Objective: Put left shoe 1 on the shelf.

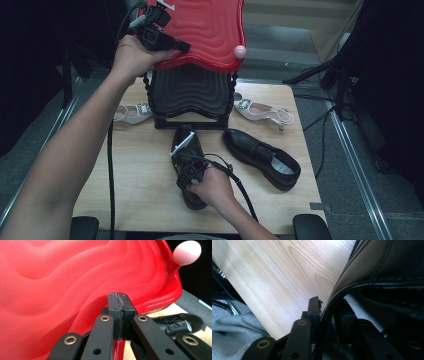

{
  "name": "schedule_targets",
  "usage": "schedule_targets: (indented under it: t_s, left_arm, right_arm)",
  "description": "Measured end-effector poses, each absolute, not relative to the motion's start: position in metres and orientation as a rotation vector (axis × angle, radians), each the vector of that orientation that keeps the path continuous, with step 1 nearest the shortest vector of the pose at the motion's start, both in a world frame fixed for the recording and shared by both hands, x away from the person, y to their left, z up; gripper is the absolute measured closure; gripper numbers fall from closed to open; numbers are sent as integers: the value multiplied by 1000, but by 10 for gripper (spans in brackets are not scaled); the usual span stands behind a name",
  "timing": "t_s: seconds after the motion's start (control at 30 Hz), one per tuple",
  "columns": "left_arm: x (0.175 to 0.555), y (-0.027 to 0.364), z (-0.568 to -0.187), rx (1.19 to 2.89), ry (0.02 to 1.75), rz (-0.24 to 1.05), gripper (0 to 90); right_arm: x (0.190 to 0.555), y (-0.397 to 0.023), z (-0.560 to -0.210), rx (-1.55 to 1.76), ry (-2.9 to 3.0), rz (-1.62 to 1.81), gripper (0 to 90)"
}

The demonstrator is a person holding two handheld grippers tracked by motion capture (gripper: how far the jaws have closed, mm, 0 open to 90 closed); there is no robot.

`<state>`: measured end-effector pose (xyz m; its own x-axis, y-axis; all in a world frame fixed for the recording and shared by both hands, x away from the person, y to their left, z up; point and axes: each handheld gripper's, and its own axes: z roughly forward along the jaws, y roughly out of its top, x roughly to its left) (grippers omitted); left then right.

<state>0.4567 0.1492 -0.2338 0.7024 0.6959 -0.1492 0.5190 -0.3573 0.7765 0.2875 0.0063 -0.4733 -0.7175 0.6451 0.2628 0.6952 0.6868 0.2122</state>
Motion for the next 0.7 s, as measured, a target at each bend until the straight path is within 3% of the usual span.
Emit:
schedule_targets:
  t_s: [0.27,0.7]
  left_arm:
    - [456,148,-234,2040,934,268,900]
    - [456,147,-232,2054,936,268,900]
  right_arm:
    - [290,-25,-460,-1125,-2663,-610,864]
    - [290,-48,-430,-1092,-2557,-804,867]
